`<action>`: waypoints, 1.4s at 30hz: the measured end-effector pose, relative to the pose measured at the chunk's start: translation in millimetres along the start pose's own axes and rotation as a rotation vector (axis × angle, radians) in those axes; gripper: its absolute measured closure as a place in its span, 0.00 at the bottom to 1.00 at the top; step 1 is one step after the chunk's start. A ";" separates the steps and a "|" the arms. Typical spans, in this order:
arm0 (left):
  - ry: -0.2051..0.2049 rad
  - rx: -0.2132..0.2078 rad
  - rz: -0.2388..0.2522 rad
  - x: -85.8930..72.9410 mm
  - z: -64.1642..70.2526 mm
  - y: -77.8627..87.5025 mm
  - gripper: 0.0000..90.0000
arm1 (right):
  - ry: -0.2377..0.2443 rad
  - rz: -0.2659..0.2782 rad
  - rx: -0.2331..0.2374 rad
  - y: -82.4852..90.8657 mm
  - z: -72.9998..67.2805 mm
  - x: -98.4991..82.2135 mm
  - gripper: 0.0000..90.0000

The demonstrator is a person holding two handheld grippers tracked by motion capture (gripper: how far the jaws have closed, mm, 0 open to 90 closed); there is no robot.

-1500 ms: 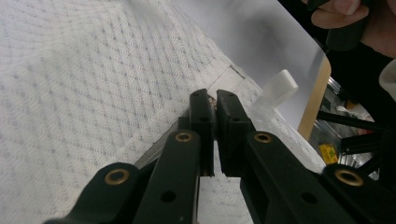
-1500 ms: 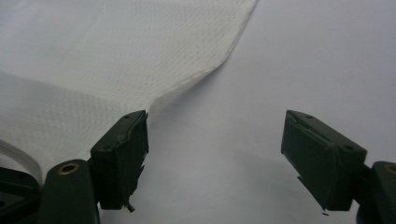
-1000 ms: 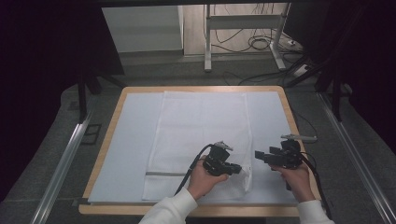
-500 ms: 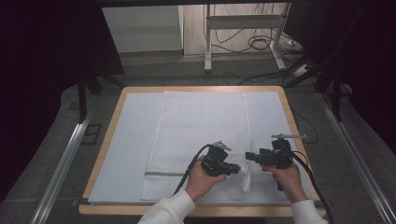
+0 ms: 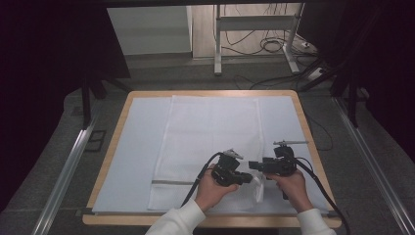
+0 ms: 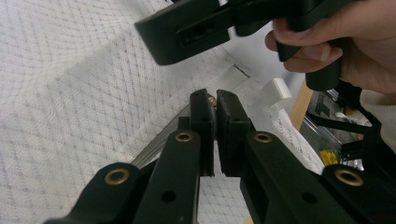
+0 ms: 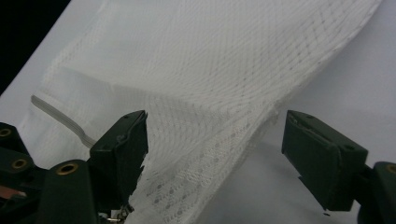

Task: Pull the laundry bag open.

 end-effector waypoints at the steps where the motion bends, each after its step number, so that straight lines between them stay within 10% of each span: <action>1: -0.001 0.001 -0.001 -0.2 0.1 -0.6 0.96 | 0.001 -0.004 0.001 -1.1 -0.1 -0.6 0.26; 12: -0.003 0.009 -0.008 -0.5 0.4 -5.5 0.96 | 0.045 -0.063 0.013 -13.5 -2.9 -10.5 0.51; 22: 0.004 0.010 -0.023 -1.7 -2.4 -11.2 0.96 | 0.106 -0.082 0.052 -15.9 -7.0 -14.9 0.96; 42: 0.046 -0.002 -0.039 -9.8 -12.5 -20.7 0.96 | 0.129 -0.047 0.056 -9.7 -7.9 -14.2 0.98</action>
Point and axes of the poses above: each handheld gripper's, and its own axes: y roughly backward along the jaws, x roughly out of its top, z roughly to its right, the point moved 7 cm from there along -y, roughly forward along the jaws
